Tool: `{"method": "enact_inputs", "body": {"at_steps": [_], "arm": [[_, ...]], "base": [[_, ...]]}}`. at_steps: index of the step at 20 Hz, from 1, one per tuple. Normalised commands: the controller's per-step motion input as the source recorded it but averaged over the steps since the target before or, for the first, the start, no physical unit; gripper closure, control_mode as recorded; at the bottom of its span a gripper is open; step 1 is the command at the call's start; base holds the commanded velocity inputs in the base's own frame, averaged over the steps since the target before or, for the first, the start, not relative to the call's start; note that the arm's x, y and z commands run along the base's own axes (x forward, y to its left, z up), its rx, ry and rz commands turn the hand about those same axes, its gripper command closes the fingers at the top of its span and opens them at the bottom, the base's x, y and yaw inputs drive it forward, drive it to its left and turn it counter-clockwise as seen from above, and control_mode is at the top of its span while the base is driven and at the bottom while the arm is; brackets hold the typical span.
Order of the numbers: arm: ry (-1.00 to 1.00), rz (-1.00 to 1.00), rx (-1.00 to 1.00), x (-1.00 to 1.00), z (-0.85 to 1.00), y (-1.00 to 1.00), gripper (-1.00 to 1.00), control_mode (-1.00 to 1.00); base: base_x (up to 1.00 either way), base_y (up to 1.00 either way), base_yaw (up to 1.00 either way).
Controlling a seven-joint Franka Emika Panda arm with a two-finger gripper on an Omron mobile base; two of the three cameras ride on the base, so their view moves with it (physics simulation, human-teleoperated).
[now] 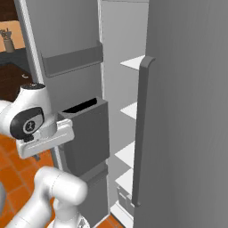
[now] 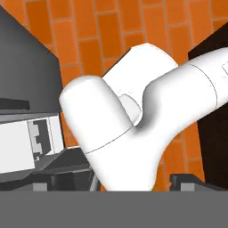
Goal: Take the meat container that has the fish and place it on the second highest rack of the freezer. Then take the vegetable container that has the tomato and squash and place it on the highest rack of the freezer.
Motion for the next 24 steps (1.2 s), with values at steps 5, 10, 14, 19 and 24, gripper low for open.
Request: {"method": "enact_inputs", "body": {"at_steps": [5,10,14,19,24], "arm": [[-0.11,-0.28,0.04,-0.32,0.75,0.22,-1.00,-1.00],[0.00,-0.18,0.09,-0.18,0.34,-0.12,-1.00,-1.00],[0.00,-0.03,0.01,-0.11,0.00,-0.05,-1.00,1.00],[0.00,0.00,0.00,0.00,0.00,0.00,-1.00,1.00],[0.00,0.00,0.00,0.00,0.00,0.00,-1.00,1.00]], "base": [[0.00,0.00,0.00],[0.00,0.00,0.00],[-0.64,0.11,-0.05],[-0.43,0.97,0.20],[-0.07,0.62,0.89]]}}
